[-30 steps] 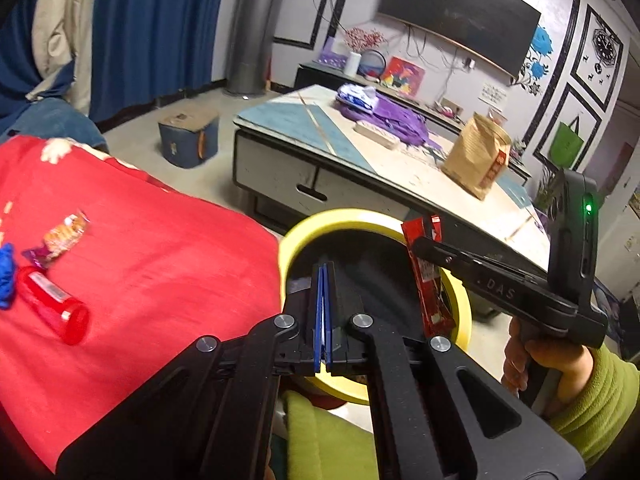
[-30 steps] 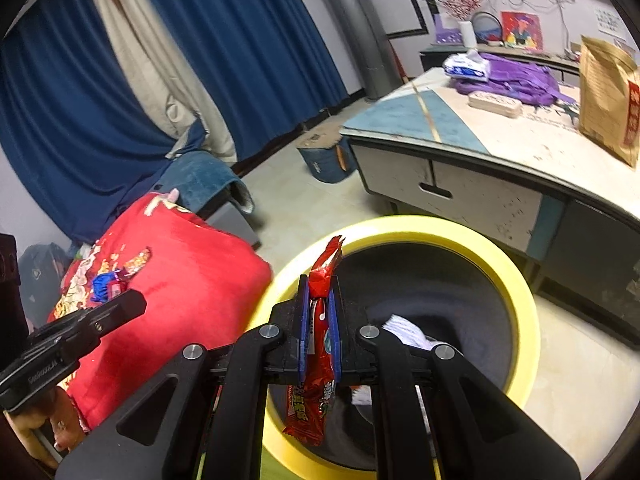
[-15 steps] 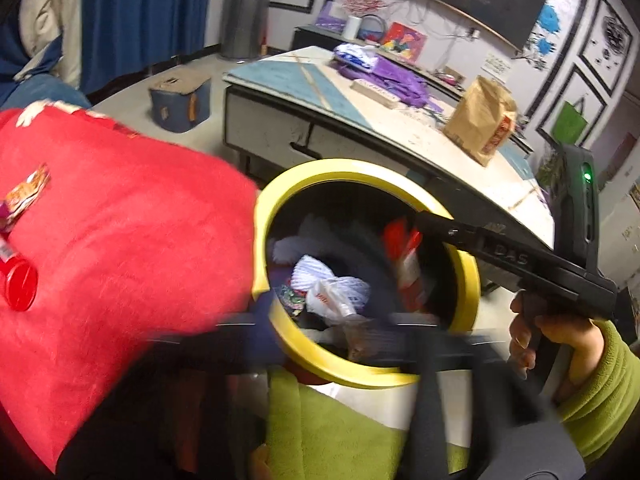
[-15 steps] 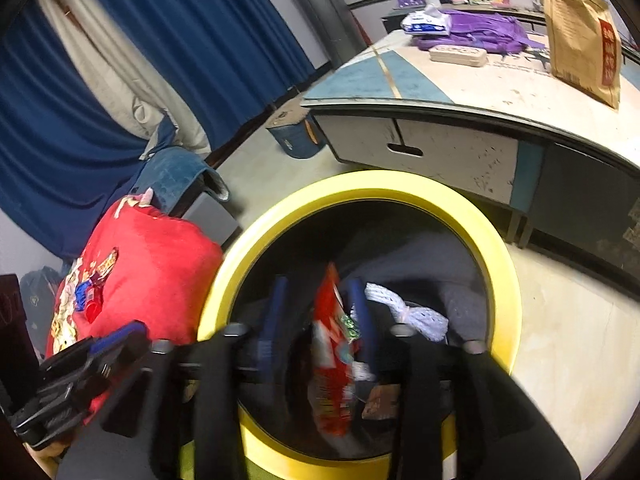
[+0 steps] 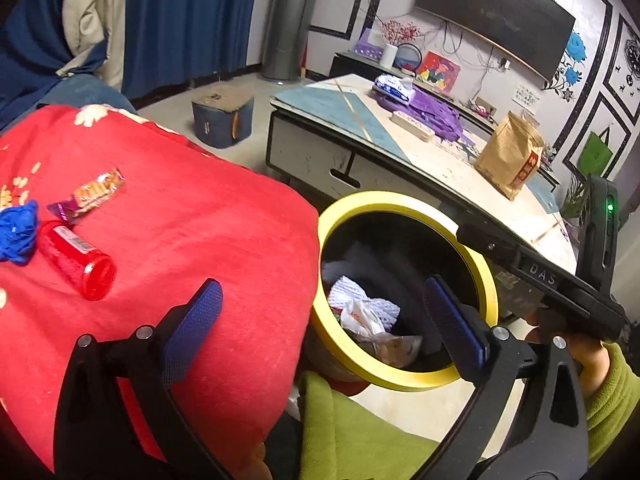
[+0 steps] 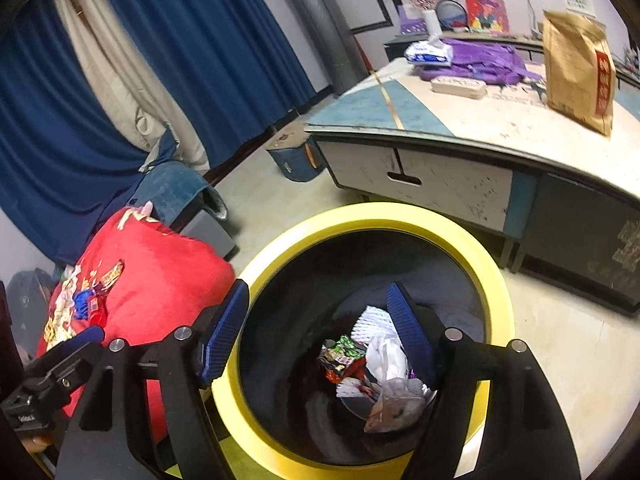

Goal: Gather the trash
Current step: 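Open both tools to drop the wrappers into the bin, then close the right tool on the red bottle while the left tool grasps the blue cloth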

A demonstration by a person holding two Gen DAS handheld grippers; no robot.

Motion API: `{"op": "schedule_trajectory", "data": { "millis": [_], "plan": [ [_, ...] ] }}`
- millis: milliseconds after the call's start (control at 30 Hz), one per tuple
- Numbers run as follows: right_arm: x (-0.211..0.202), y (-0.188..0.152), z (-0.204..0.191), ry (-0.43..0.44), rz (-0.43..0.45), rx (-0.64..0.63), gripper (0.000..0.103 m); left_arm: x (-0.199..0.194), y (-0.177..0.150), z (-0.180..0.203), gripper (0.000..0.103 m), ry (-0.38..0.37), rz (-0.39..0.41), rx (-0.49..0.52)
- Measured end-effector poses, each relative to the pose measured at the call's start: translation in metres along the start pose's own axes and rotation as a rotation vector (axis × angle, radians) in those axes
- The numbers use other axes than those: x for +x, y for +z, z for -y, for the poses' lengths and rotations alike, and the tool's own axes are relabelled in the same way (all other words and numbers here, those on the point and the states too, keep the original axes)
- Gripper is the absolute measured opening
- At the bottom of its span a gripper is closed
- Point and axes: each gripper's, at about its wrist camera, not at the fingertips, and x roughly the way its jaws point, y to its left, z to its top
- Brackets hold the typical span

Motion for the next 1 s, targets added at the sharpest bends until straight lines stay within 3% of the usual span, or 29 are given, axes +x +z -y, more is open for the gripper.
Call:
{"op": "schedule_trajectory", "data": {
  "millis": [400, 1000],
  "plan": [
    [-0.014, 0.002, -0.038, 0.048, 0.030, -0.102, 0.071, -0.032, 0.007, -0.026, 0.092, 0.066, 0.086, -0.050],
    [-0.015, -0.008, -0.116, 0.163, 0.009, -0.264, 0.072, -0.079, 0.006, -0.111, 0.092, 0.199, 0.189, -0.245]
  ]
}}
